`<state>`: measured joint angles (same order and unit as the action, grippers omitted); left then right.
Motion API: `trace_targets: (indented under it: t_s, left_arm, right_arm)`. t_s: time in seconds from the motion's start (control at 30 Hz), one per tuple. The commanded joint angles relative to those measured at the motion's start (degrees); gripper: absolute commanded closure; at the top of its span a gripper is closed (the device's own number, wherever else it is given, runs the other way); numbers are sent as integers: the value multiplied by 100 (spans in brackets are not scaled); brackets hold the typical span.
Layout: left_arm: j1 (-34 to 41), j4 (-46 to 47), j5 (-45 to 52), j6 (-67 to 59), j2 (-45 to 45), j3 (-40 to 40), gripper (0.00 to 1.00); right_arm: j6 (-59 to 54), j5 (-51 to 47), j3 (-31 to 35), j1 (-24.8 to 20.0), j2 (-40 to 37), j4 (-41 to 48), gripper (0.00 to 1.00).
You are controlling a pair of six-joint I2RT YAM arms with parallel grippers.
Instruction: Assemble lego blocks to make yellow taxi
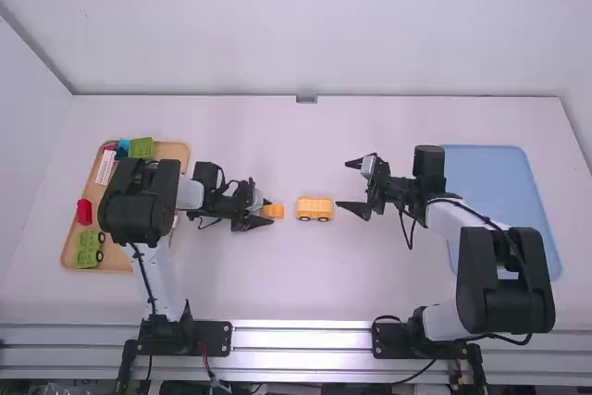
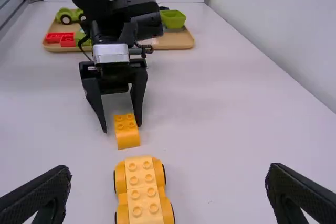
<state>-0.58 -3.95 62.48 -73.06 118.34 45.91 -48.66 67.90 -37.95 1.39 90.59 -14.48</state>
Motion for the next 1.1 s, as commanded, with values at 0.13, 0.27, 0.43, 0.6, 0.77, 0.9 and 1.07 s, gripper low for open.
trace_targets:
  t_s: [0.13, 0.27, 0.43, 0.6, 0.77, 0.9, 1.07]
  left_arm:
    - [-13, -109, 44, 39, 35, 42, 67]
    - [-48, 164, 44, 37, -243, 42, 75]
    - [144, 684, -166, 42, -1001, 42, 83]
    - [393, 835, -190, 101, -1720, 42, 84]
    - [619, 334, -188, 807, -1858, 42, 82]
    - [855, 208, -190, 918, -1845, 42, 83]
    - [1167, -90, -197, 1147, -1755, 42, 87]
  right_arm:
    - [72, -85, 44, 15, 17, -13, 1]
    - [44, -446, 44, 15, 17, -11, 1]
    - [153, -577, 46, 31, 17, 103, 2]
    - [-793, -1139, 208, 363, 26, 575, 1]
    - [-1102, -1086, 544, 706, 479, -229, 1]
    - [-535, -1062, 610, 872, 1246, -1357, 2]
    - [-160, -754, 407, 986, 2350, -2627, 1]
